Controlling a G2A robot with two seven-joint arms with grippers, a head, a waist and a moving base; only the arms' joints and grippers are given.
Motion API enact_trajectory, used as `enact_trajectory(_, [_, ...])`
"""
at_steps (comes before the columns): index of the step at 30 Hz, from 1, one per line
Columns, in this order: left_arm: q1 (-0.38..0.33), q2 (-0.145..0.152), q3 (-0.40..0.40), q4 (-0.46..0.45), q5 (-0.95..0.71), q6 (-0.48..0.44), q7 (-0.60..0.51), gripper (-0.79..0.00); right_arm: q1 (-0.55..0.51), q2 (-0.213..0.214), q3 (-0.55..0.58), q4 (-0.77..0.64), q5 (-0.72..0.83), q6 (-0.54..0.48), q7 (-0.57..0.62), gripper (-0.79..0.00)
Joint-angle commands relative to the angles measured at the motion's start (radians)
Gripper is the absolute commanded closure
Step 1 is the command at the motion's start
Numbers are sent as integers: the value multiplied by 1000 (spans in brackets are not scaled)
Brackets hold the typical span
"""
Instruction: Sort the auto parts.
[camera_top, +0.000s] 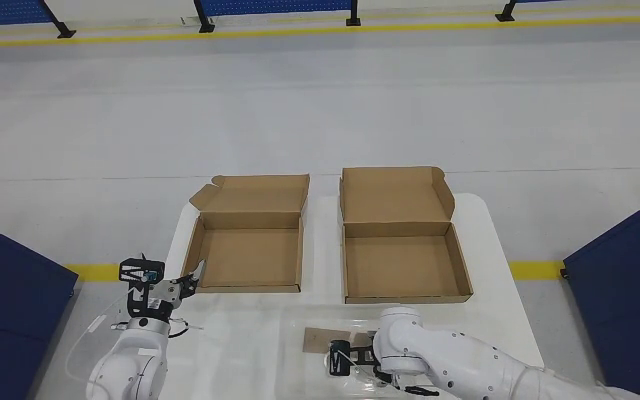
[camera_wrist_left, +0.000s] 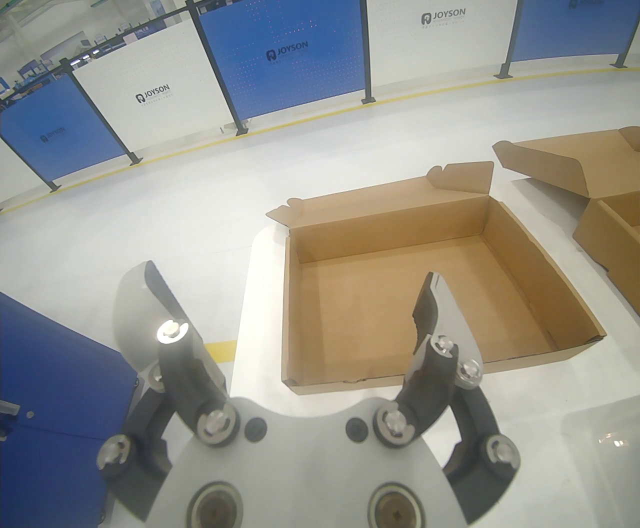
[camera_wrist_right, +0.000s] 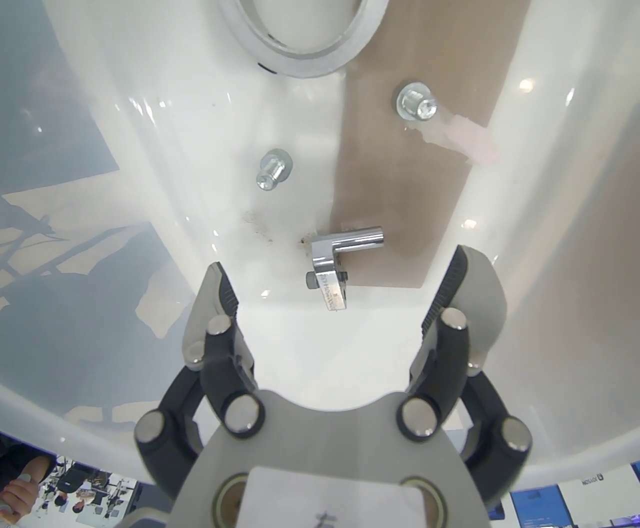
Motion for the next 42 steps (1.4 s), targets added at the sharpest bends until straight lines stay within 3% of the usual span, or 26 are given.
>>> enact_trajectory(1, [0, 0, 0, 0, 0, 0, 0, -785, -3, 0, 3, -1, -1, -1, 0, -474])
enact_trajectory(2, [0, 0, 0, 0, 0, 0, 0, -785, -4, -1, 4, -1, -2, -1, 0, -403])
enact_trajectory(3, [0, 0, 0, 0, 0, 0, 0, -785, -5, -1, 6, -1, -2, -2, 1, -385])
enact_trajectory(21, [0, 0, 0, 0, 0, 0, 0, -785, -26, -10, 26, 1, -7, 0, 15, -320])
enact_trajectory(26, [0, 0, 0, 0, 0, 0, 0, -785, -32, -11, 30, 5, -13, -1, 22, -246])
enact_trajectory(32, [0, 0, 0, 0, 0, 0, 0, -785, -35, -16, 35, 19, -14, -6, 17, -215])
enact_trajectory(35, [0, 0, 0, 0, 0, 0, 0, -785, -37, -18, 37, 17, -18, -5, 18, 0])
enact_trajectory(42, [0, 0, 0, 0, 0, 0, 0, -785, -46, -17, 49, 10, -23, -11, 17, 0])
